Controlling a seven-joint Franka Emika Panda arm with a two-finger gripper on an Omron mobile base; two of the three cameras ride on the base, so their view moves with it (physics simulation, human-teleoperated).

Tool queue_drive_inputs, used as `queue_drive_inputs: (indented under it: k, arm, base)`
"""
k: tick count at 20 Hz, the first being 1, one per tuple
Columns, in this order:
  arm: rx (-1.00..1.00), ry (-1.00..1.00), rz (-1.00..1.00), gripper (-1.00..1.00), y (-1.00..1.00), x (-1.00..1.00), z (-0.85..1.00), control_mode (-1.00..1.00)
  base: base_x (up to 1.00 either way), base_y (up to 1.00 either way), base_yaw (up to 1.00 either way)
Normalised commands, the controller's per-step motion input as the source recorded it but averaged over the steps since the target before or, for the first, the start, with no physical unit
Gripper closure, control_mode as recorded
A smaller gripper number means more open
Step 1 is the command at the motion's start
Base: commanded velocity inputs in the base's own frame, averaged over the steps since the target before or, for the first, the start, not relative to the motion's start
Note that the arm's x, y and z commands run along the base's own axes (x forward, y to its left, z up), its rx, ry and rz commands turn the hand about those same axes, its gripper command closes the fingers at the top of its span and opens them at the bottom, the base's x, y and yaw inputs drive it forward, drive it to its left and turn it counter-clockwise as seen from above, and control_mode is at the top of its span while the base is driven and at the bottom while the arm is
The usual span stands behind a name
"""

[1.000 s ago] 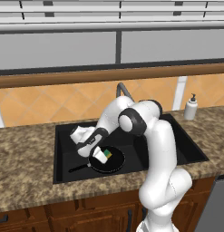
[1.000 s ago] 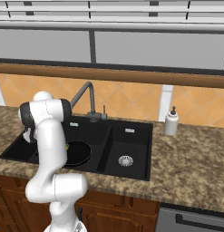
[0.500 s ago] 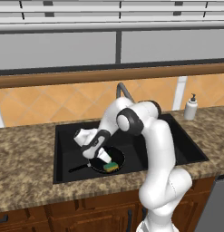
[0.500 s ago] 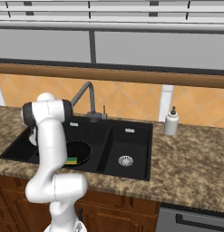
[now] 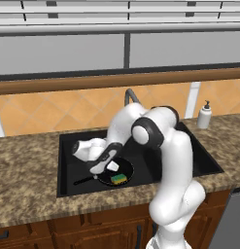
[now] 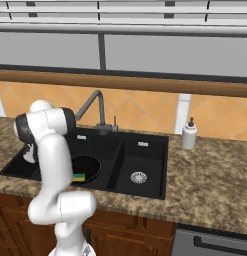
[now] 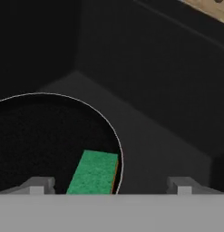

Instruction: Pick the pan and sponge and place them into the sink. Then turn on the water.

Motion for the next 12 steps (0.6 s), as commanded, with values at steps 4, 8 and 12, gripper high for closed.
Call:
queue_drive_inputs:
  k: [4, 8, 12]
  arm:
    - [0.0, -0.56, 0.0, -1.0, 0.21, -1.0, 0.54, -1.0]
    - [0.02, -0.48, 0.0, -1.0, 0.0, -1.0, 0.95, -1.0]
    - [0.13, -0.38, 0.0, -1.0, -0.08, -0.98, 1.0, -1.0]
  base:
    - [0.0, 0.0, 0.0]
    - [0.0, 0.0, 0.0]
    - [0.0, 0.0, 0.0]
